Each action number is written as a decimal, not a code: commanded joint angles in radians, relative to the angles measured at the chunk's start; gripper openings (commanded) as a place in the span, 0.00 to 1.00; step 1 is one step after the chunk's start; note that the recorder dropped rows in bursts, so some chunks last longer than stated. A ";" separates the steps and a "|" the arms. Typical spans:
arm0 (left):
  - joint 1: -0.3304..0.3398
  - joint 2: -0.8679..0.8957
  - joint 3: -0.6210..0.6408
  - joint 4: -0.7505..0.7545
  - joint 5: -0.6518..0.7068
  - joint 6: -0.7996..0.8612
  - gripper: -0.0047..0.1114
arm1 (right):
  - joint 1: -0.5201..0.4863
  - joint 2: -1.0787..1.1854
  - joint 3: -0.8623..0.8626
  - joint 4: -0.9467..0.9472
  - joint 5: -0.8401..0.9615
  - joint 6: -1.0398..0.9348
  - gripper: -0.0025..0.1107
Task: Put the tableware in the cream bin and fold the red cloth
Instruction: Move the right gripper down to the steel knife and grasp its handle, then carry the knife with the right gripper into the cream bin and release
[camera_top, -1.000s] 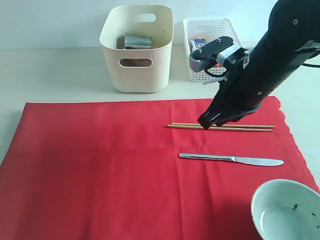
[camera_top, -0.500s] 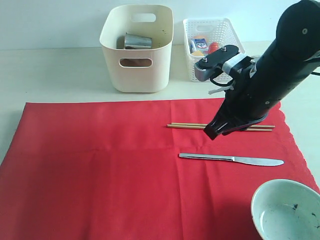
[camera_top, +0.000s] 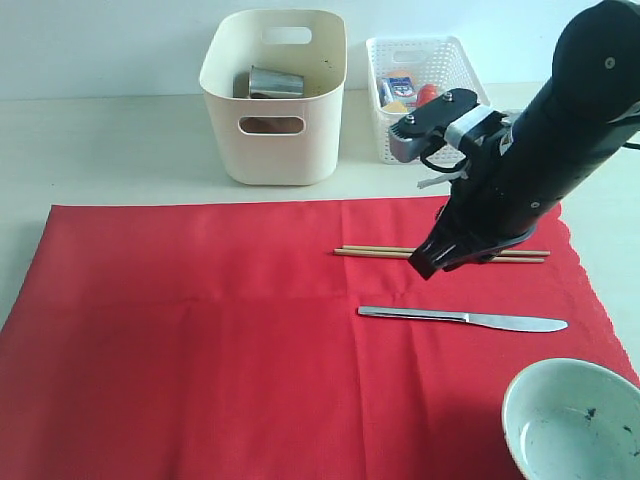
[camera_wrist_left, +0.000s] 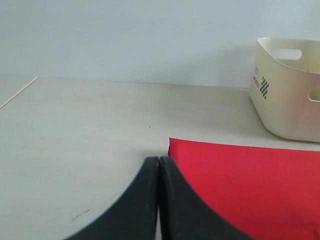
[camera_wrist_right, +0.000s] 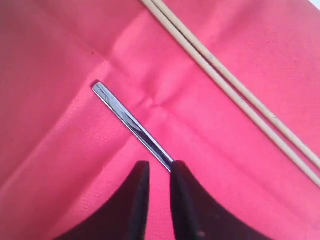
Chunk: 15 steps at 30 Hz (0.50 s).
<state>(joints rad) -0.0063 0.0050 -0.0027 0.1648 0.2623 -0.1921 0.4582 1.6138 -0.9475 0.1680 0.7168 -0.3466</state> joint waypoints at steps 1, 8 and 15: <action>-0.008 -0.005 0.003 0.003 -0.006 0.001 0.06 | -0.004 0.027 0.005 -0.009 -0.004 -0.036 0.37; -0.008 -0.005 0.003 0.003 -0.006 0.001 0.06 | -0.004 0.194 0.005 0.011 -0.025 -0.282 0.40; -0.008 -0.005 0.003 0.003 -0.006 0.001 0.06 | -0.004 0.322 0.000 -0.079 -0.093 -0.306 0.38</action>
<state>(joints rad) -0.0063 0.0050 -0.0027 0.1648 0.2623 -0.1921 0.4582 1.8991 -0.9538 0.1085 0.6460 -0.6397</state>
